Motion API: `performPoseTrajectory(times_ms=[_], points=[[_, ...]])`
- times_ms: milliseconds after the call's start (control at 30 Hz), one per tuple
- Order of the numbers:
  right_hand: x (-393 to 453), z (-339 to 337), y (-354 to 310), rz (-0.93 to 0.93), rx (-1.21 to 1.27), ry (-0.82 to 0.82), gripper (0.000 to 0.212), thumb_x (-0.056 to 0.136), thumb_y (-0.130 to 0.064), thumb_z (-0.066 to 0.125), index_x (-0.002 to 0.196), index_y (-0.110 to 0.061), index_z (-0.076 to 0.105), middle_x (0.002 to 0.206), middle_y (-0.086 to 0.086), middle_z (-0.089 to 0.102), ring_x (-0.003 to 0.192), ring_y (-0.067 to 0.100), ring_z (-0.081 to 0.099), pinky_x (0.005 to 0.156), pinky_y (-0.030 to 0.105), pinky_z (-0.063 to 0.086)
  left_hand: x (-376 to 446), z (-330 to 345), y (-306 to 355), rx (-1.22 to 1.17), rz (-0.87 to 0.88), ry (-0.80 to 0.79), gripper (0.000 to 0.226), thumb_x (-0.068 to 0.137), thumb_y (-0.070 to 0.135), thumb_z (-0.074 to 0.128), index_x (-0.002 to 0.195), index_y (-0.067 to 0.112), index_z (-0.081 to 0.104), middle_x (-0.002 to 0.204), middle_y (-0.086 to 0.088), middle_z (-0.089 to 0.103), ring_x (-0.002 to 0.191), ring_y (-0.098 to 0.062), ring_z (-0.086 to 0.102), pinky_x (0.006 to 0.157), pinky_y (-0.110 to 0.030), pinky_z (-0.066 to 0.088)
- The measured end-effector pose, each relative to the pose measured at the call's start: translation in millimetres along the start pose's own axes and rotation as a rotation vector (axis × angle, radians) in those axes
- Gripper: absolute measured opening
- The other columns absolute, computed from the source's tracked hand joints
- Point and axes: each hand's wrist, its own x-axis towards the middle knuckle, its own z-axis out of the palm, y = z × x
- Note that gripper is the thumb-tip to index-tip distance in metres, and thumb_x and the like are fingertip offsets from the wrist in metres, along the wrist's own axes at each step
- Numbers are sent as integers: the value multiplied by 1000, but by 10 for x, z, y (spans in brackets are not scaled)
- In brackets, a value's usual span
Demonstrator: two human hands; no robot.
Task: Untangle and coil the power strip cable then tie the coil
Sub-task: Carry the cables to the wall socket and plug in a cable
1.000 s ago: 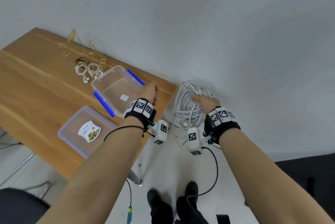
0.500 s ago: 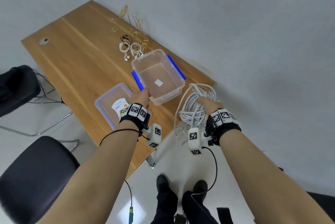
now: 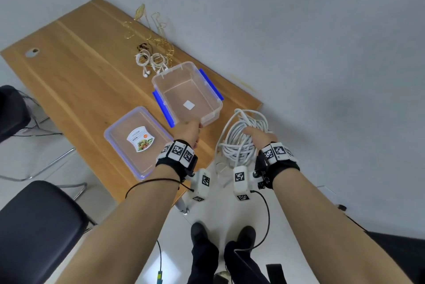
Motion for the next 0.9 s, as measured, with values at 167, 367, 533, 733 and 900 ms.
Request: performPoseTrajectory(times_ms=[167, 367, 533, 733, 900], points=[[30, -385, 125, 20, 133, 66, 72, 53, -42, 74, 113, -8, 56, 85, 7, 64, 77, 26, 66, 70, 36, 55, -246, 860, -125, 153, -15, -287, 12, 84, 21, 58, 73, 15, 61, 67, 0, 59, 57, -17, 51, 54, -26, 42], [148, -1036, 405, 96, 272, 145, 78, 58, -39, 74, 124, -2, 55, 95, 14, 68, 79, 29, 69, 60, 30, 53, -507, 1636, -258, 345, 36, -464, 15, 88, 23, 60, 93, 11, 67, 85, 0, 68, 74, -19, 56, 72, -32, 48], [184, -1462, 586, 112, 355, 189, 70, 54, -38, 74, 112, -2, 60, 89, 15, 71, 79, 32, 71, 81, 49, 60, -751, 2079, -214, 391, 99, -508, 10, 84, 22, 62, 76, 16, 65, 76, 3, 69, 66, -18, 53, 56, -25, 43], [202, -1799, 710, 146, 398, 216, 59, 59, -38, 76, 105, -4, 62, 84, 13, 72, 77, 29, 72, 73, 41, 61, -967, 2460, -151, 442, 116, -568, 9, 82, 24, 61, 79, 18, 67, 78, 3, 72, 69, -17, 59, 64, -28, 49], [281, -1958, 793, 133, 439, 229, 55, 69, -35, 78, 109, 0, 64, 84, 12, 71, 71, 26, 69, 60, 30, 58, -1074, 2710, -177, 506, 47, -668, 19, 86, 33, 63, 90, 14, 66, 91, -3, 72, 71, -19, 63, 69, -32, 51]])
